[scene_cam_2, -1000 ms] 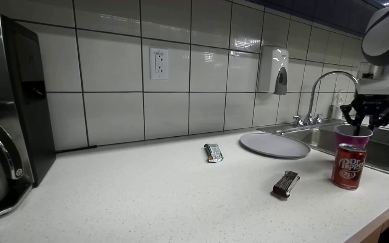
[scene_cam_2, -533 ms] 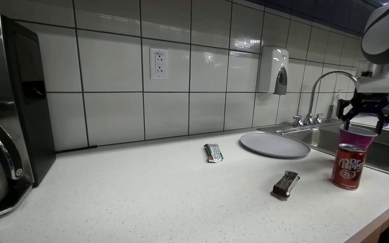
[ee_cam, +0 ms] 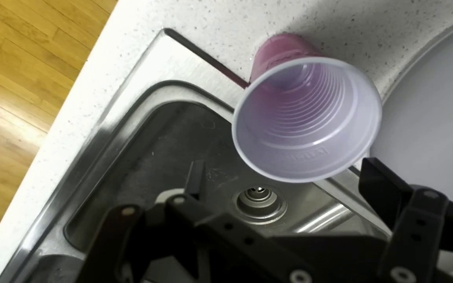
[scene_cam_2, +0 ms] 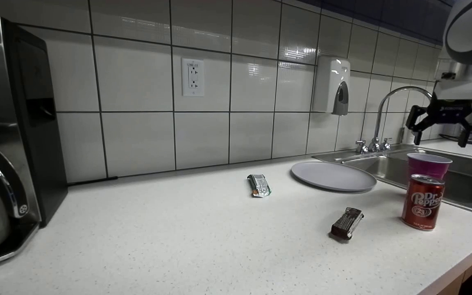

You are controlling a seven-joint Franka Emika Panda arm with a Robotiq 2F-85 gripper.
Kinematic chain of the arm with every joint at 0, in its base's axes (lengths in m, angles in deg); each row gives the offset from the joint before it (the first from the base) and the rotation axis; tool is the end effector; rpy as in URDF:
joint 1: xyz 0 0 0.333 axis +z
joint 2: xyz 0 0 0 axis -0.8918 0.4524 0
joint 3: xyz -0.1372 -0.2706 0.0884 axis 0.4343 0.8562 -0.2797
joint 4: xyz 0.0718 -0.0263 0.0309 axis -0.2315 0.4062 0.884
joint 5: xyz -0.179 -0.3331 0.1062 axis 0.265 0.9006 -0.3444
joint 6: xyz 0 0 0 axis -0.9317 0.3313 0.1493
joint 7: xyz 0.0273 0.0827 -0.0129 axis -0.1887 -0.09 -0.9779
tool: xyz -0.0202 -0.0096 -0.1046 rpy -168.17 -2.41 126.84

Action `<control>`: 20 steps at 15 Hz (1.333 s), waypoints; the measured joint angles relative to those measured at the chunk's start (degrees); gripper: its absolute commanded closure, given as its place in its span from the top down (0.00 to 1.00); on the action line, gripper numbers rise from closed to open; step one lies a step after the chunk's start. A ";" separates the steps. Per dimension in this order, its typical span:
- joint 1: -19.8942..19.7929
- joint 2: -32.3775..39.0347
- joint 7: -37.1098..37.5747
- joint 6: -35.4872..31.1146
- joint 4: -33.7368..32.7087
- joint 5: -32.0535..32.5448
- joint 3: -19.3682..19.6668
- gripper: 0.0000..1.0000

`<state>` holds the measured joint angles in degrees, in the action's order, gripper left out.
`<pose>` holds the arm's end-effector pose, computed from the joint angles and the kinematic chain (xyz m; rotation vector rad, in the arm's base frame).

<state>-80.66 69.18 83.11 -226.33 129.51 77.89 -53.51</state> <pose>0.4251 -0.2500 0.3509 2.7320 -1.1306 0.3145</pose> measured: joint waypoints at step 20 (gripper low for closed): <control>7.33 -8.23 0.00 3.51 3.79 0.43 -12.24 1.00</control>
<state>-73.32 60.95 83.11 -222.81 133.30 78.32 -65.75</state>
